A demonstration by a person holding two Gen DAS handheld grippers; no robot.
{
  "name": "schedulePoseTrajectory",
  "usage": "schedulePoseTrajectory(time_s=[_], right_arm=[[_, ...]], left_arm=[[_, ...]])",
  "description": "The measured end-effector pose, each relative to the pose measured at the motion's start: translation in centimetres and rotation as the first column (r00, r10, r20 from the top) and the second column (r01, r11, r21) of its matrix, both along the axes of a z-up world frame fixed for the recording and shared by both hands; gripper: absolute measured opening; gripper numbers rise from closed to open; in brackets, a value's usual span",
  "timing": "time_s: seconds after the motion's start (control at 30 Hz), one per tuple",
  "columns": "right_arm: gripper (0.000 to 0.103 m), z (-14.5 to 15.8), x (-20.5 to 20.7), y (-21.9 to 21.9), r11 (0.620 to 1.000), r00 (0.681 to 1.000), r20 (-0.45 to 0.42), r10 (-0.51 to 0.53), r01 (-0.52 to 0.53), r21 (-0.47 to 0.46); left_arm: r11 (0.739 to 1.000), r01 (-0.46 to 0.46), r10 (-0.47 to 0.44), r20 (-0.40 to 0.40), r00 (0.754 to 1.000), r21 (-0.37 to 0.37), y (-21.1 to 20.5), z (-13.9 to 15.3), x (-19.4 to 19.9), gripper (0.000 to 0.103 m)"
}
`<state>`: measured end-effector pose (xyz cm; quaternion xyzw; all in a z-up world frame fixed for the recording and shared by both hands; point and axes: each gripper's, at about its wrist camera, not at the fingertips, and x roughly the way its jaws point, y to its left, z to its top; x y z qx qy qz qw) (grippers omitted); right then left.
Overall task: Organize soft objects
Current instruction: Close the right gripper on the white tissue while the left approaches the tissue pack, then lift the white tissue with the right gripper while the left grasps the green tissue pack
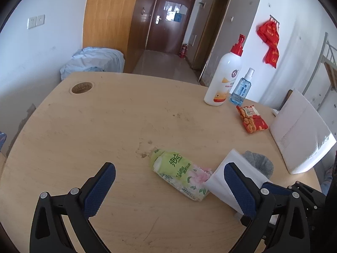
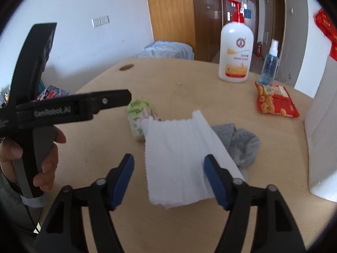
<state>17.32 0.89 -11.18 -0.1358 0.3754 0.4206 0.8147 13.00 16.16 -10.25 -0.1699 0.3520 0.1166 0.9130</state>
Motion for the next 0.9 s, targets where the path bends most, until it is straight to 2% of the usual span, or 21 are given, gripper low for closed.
schedulePoseTrajectory(time_s=[0.2,0.37,0.43,0.53,0.7,0.9], right_arm=[[0.045,-0.5,0.6,-0.2,1.000,1.000,-0.022,-0.017,0.017,-0.016],[0.016,-0.3,0.5,-0.4,1.000,0.999,-0.025,-0.022,0.021,-0.016],[0.010,-0.2,0.4,-0.5,1.000,1.000,-0.020,-0.023,0.022,-0.014],[0.006,0.3,0.3,-1.0,0.999,0.999,-0.010,-0.038,0.038,0.007],[0.006,1.8,0.2,-2.6,0.997,0.998,0.012,-0.054,0.054,0.058],[0.006,1.6,0.8,-3.5,0.994,0.997,-0.006,-0.072,0.072,0.083]], left_arm=[[1.000,0.004,-0.005,-0.021,1.000,-0.027,0.4,-0.8,0.3,0.103],[0.999,-0.001,-0.001,-0.034,0.999,-0.043,0.6,-1.2,0.4,0.103],[0.999,0.002,-0.003,-0.030,1.000,-0.042,0.5,-1.2,0.4,0.103],[0.999,0.007,-0.008,-0.021,1.000,-0.037,0.4,-1.1,0.3,0.103],[0.999,0.016,-0.018,-0.029,0.999,-0.042,0.0,-1.3,0.7,0.103],[1.000,-0.012,0.012,-0.054,0.998,-0.010,-0.4,-1.5,1.3,0.103]])
